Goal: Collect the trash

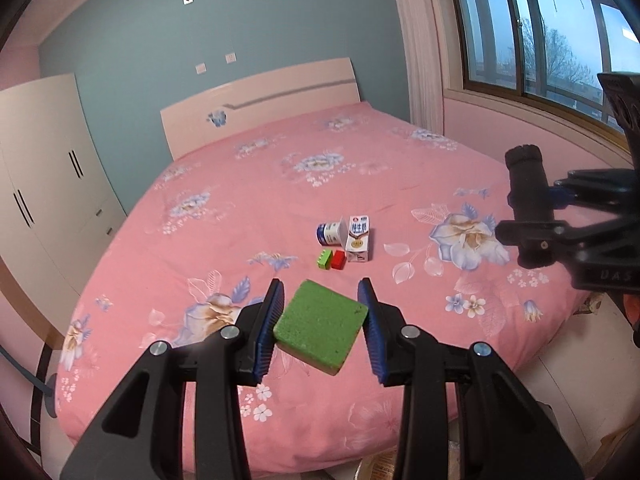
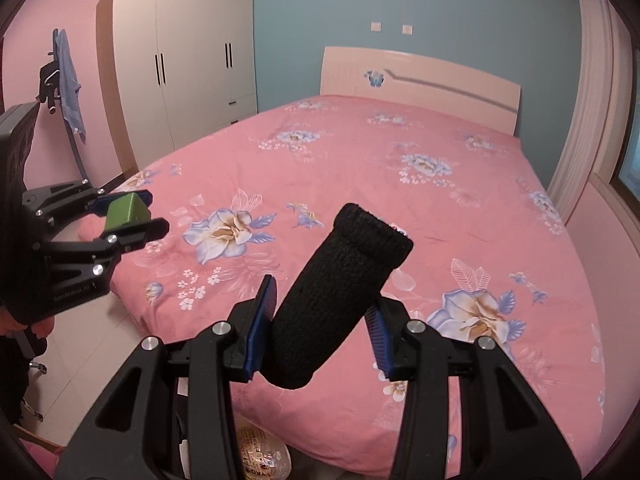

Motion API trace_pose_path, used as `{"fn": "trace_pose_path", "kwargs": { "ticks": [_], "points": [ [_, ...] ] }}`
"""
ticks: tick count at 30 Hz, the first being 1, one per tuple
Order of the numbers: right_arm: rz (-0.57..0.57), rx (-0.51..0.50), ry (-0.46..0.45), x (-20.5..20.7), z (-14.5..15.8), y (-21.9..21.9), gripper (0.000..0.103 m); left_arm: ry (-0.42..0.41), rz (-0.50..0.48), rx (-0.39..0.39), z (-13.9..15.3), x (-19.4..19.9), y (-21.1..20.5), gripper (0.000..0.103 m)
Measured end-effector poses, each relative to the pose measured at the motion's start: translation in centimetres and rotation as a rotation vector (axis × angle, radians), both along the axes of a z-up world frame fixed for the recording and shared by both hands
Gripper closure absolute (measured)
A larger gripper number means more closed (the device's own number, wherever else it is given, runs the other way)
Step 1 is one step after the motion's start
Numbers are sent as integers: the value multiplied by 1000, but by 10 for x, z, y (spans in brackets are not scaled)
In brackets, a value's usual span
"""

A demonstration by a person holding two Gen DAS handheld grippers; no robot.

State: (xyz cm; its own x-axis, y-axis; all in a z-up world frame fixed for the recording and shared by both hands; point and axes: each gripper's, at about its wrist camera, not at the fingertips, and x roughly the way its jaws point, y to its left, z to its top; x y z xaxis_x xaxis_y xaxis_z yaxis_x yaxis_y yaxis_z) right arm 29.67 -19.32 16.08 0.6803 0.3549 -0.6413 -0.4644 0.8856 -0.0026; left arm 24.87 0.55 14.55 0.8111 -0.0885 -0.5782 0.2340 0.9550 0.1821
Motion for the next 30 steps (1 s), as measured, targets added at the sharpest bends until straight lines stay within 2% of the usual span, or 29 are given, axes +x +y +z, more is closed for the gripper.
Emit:
{"fn": "trace_pose_path", "kwargs": {
  "ticks": [7, 14, 22, 30],
  "points": [
    [6, -7, -43, -39, 20, -7, 58, -49, -3, 19, 24, -38, -7, 62],
    [15, -10, -59, -67, 30, -13, 58, -67, -9, 21, 29, -63, -8, 62],
    [35, -24, -39, -88, 18, -12, 58, -36, -23, 32, 10, -76, -4, 62],
    [57, -29, 13, -95, -8, -5, 58, 44, -16, 11, -23, -77, 7, 62]
  ]
}}
